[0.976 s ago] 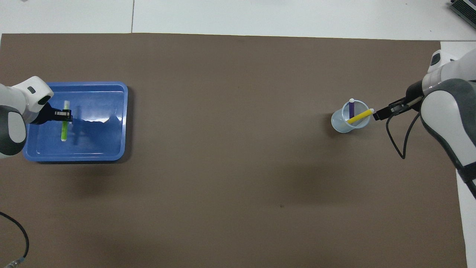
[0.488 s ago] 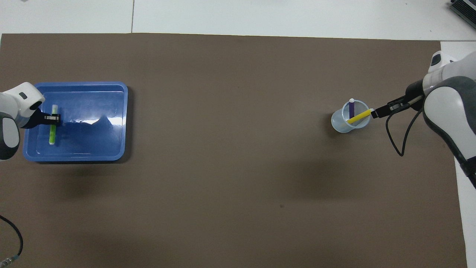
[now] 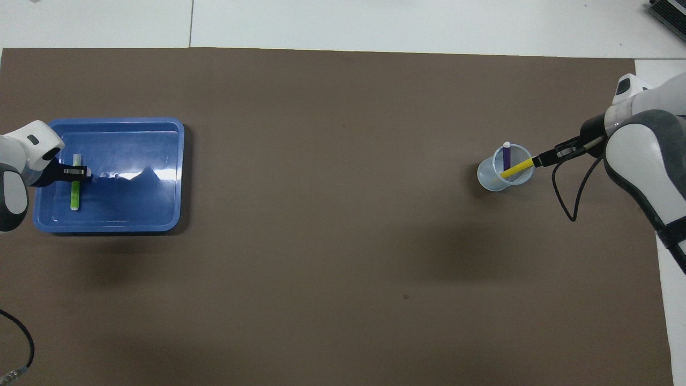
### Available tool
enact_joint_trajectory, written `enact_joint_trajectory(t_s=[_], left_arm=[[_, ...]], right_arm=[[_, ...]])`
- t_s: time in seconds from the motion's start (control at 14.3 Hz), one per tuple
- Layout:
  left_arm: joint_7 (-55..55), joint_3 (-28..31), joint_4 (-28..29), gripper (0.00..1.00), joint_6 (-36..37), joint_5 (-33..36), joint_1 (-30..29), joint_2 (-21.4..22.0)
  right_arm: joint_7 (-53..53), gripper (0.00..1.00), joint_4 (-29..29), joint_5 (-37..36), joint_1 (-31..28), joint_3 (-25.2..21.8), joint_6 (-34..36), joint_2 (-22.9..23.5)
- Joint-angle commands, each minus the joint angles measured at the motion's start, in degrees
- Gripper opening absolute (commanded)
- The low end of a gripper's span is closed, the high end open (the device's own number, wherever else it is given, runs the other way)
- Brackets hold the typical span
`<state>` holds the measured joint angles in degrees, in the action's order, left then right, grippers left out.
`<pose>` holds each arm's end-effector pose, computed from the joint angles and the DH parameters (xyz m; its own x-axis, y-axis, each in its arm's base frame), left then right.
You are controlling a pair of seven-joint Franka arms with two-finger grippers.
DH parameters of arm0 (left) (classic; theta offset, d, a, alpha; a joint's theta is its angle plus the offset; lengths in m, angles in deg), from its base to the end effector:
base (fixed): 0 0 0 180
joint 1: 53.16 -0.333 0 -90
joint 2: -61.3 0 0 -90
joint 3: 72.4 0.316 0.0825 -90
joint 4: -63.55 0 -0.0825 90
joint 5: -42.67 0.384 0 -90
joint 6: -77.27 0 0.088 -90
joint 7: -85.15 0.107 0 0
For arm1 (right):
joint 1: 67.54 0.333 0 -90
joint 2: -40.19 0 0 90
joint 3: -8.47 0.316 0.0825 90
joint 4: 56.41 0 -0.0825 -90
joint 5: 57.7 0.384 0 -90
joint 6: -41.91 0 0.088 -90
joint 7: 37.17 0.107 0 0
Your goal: Right arm passes pens to left for tray arrangement
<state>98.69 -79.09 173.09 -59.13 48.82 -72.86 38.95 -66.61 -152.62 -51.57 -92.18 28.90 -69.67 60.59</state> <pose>0.6162 0.1477 0.3007 0.9947 -0.0751 0.0706 -0.0714 -0.9960 -0.0538 0.6420 -0.0619 0.4020 0.9293 0.3669 0.0428 0.3668 -0.9028 -0.2247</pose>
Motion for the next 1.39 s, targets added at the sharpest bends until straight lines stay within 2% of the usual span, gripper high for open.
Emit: enact_joint_trajectory(t_s=[0.0, 0.14, 0.21, 0.28, 0.56, 0.77, 1.12, 1.33], left_arm=[[-0.8, 0.1, 0.5, 0.76, -1.1, 1.4, 0.3, 0.3], [-0.8, 0.2, 0.2, 0.86, -1.1, 1.4, 0.3, 0.2], [-0.8, 0.1, 0.1, 0.96, -1.1, 1.3, 0.4, 0.2], [-0.8, 0.1, 0.1, 0.98, -1.1, 1.4, 0.4, 0.2], [-0.8, 0.1, -2.1, 0.99, -1.2, 1.4, 0.7, 0.1], [-0.8, 0.0, -3.4, 0.99, -0.7, 1.3, 2.3, 0.8], [-0.9, -0.2, -4.7, 0.99, 0.0, 1.3, 3.1, 2.6], [-1.3, -0.2, -6.6, 0.99, 2.9, 1.2, 3.8, 3.3]], right_arm=[[-1.4, 0.47, 0.4, 2.3, -0.5, 0.6, -1.4, 1.4], [-1.2, 0.46, 0.4, 2.4, 0.0, 0.6, -2.2, 1.5], [-1.2, 0.45, 0.4, 2.4, 0.5, 0.5, -2.5, 1.5], [-1.1, 0.45, 0.2, 2.3, 0.6, 0.5, -3.2, 1.5], [-1.1, 0.42, 0.1, 2.3, 0.7, 0.5, -3.4, 1.8], [-1.1, 0.34, -0.2, 2.3, 1.0, 0.5, -3.5, 1.8], [-0.9, 0.31, -0.6, 2.3, 1.3, 0.5, -3.3, 1.8], [-0.9, 0.31, -0.7, 1.7, 1.3, 0.4, -3.4, 1.8]])
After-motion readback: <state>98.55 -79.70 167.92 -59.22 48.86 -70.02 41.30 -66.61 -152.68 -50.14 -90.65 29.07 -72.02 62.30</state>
